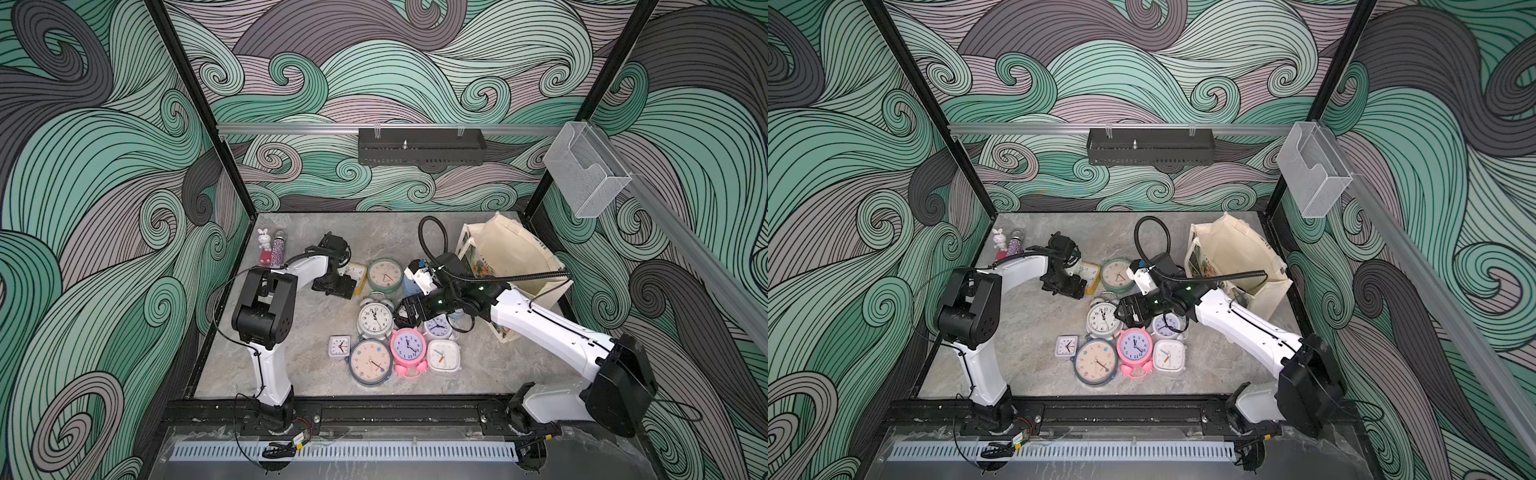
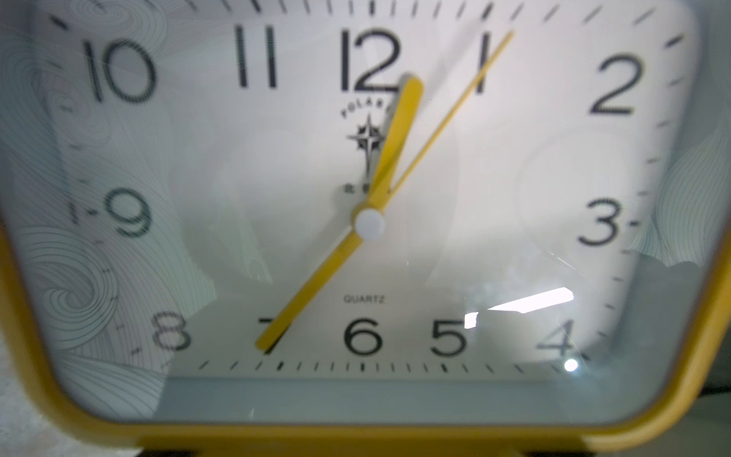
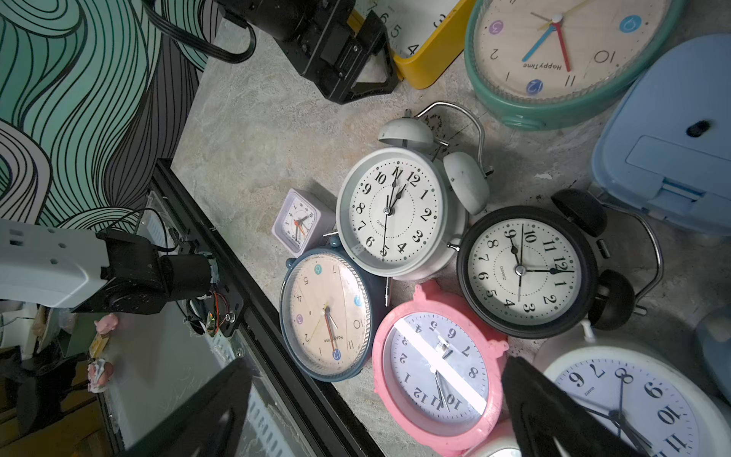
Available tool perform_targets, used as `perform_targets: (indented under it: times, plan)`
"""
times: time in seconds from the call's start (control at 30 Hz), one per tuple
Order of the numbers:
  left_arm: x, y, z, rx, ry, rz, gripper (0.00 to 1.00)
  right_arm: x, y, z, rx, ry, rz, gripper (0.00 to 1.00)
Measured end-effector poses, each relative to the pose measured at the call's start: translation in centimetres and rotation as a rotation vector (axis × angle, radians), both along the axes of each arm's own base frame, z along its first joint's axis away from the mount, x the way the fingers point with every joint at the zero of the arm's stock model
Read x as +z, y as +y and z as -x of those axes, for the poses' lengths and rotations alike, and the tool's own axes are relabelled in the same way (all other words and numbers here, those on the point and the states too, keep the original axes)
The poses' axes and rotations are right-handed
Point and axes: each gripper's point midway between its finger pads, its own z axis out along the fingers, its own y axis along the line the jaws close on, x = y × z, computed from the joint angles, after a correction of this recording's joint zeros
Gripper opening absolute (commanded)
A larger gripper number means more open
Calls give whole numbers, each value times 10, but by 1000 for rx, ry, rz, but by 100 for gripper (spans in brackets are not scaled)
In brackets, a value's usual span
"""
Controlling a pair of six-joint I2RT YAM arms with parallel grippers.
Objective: Put the alarm clock into the canvas bag
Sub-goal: Pick up the alarm from the center of the board.
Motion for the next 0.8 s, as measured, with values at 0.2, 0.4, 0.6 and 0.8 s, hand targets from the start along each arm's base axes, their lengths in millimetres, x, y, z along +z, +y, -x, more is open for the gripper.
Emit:
perform_targets:
  times: [0.2, 0.4, 0.6, 0.8]
  plan:
    - [1, -2, -6, 0, -7, 2, 81, -2, 0, 0, 0, 6, 6, 100]
    - [1, -2, -7, 14, -14, 7, 74, -1, -1, 0, 2, 5, 9, 100]
    - [17, 4, 3, 66, -53, 14, 69, 9, 1, -4, -1, -20, 5, 100]
    - [57, 11, 14, 120, -144, 35, 68, 23, 5, -10, -6, -49, -15, 100]
